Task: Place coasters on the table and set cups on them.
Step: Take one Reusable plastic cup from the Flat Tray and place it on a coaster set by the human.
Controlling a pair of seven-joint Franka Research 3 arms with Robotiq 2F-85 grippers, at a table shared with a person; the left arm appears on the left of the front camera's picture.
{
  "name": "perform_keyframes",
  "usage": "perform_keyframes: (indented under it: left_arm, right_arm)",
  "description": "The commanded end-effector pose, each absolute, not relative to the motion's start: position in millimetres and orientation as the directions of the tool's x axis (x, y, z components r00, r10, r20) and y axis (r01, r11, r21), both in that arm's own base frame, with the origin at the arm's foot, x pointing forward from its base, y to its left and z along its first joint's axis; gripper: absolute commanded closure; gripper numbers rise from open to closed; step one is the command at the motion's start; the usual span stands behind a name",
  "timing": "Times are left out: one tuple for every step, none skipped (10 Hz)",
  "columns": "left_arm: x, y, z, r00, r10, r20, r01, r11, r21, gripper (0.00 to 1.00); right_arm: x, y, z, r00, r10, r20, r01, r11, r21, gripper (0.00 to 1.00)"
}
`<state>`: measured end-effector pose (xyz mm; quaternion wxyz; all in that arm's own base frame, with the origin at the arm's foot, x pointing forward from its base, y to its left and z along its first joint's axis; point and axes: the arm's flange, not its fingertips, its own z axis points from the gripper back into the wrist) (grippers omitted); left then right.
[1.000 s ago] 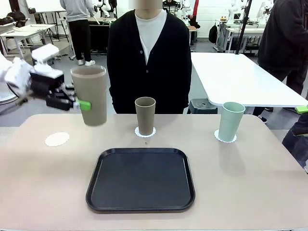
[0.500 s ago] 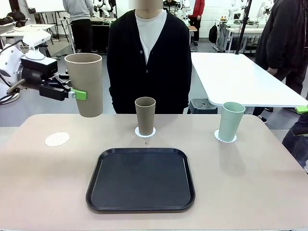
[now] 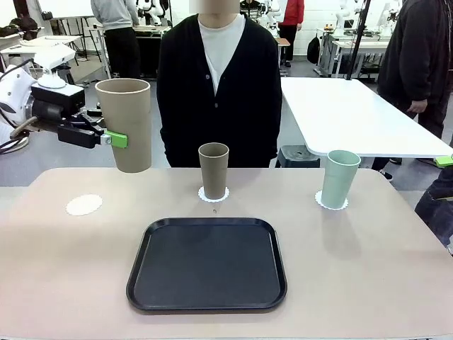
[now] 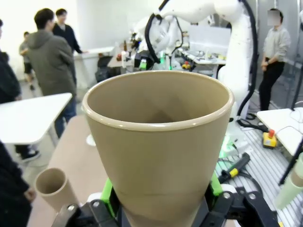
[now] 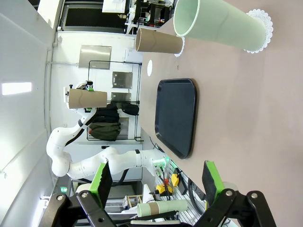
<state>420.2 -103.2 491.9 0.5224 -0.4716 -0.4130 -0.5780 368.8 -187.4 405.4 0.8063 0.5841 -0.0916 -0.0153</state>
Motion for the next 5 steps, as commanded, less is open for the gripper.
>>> perform_keyframes:
  left_arm:
    - [457.8, -52.0, 488.7, -0.027, -0.180, 0.983, 0.991, -0.130, 0.004, 0.15]
    - [471.7, -21.6, 484.9, -0.025, -0.179, 0.984, 0.996, -0.085, 0.010, 0.15]
    - [485.5, 9.8, 485.6, -0.034, -0.169, 0.985, 0.999, -0.043, 0.027, 0.15]
    - [493.7, 33.3, 486.4, -0.051, -0.174, 0.983, 0.999, -0.019, 0.048, 0.15]
    - [496.1, 57.4, 491.0, -0.074, -0.195, 0.978, 0.997, 0.018, 0.079, 0.15]
  right_arm:
    - [367.5, -187.4, 406.2, 0.984, -0.125, 0.130, -0.084, 0.323, 0.943, 0.00]
    - [367.5, -187.4, 406.2, 0.984, -0.125, 0.130, -0.084, 0.323, 0.943, 0.00]
    - [367.5, -187.4, 406.2, 0.984, -0.125, 0.130, -0.084, 0.323, 0.943, 0.00]
    - [367.5, -187.4, 406.2, 0.984, -0.125, 0.130, -0.084, 0.323, 0.943, 0.00]
    - [367.5, -187.4, 406.2, 0.984, -0.125, 0.130, -0.084, 0.323, 0.943, 0.00]
